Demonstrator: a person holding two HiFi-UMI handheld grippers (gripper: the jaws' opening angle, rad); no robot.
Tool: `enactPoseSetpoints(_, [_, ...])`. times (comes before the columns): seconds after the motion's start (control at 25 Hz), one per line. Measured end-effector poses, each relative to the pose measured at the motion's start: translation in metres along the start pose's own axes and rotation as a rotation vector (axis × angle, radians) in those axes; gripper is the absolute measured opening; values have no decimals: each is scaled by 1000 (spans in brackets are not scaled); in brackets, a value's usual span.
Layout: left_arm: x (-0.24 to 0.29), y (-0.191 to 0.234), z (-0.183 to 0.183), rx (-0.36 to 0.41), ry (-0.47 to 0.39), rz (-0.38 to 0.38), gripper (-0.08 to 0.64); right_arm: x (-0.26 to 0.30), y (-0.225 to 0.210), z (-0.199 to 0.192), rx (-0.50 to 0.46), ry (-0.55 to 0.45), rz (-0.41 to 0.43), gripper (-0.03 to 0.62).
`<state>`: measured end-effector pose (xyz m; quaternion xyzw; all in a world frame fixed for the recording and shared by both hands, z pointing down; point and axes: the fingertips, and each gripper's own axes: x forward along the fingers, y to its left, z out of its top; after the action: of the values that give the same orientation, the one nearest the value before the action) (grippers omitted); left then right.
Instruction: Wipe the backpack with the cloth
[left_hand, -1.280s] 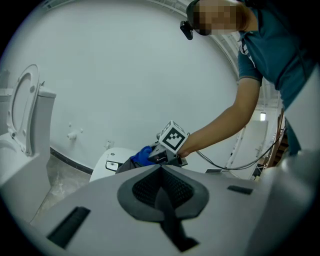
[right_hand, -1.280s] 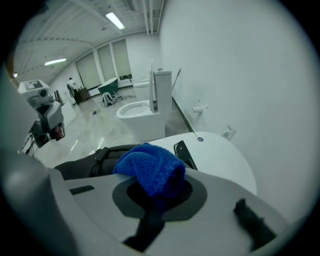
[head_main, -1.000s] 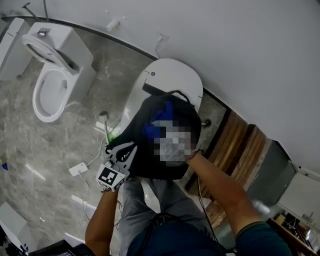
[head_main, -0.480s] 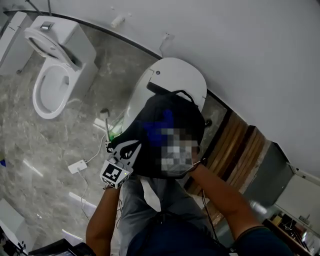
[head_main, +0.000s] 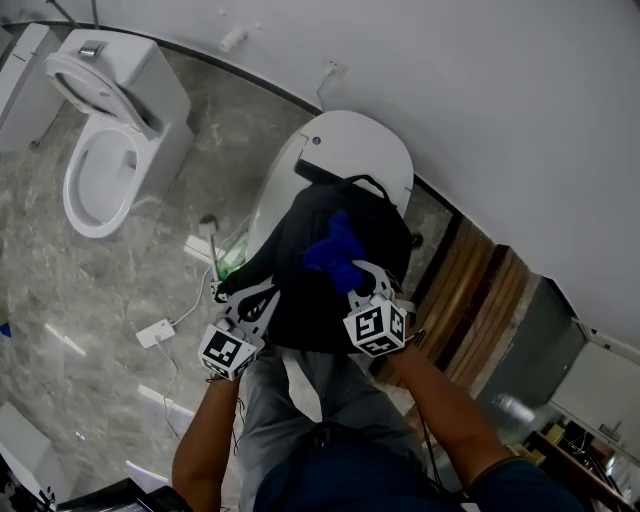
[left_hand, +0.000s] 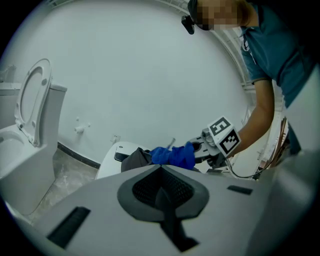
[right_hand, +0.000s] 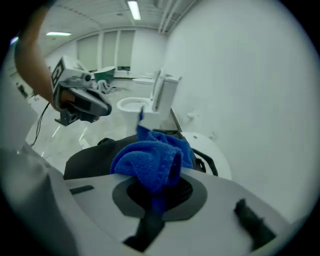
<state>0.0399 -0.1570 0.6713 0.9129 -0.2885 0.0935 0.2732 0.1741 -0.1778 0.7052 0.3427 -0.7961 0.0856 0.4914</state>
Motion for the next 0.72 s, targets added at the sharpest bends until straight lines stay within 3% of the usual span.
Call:
enactPoseSetpoints(0.16, [-3, -5, 4, 6, -5, -21, 5, -43, 66, -52, 7, 33, 48, 21])
enactPoseSetpoints(0.36, [-15, -19, 1, 16, 13, -61, 5, -50, 154, -124, 160, 200, 170, 21])
enactPoseSetpoints(0.44, [-22, -32, 4, 30, 26, -85, 5, -45, 178, -143, 280, 234, 200, 21])
enactPoseSetpoints(0.56, [-41, -54, 14, 69, 34, -126, 5, -45, 185, -141, 562, 242, 241, 21])
enactPoseSetpoints(0.72, [-79, -90, 35, 101, 38, -175, 5, -82, 173, -98, 780, 88, 202, 21])
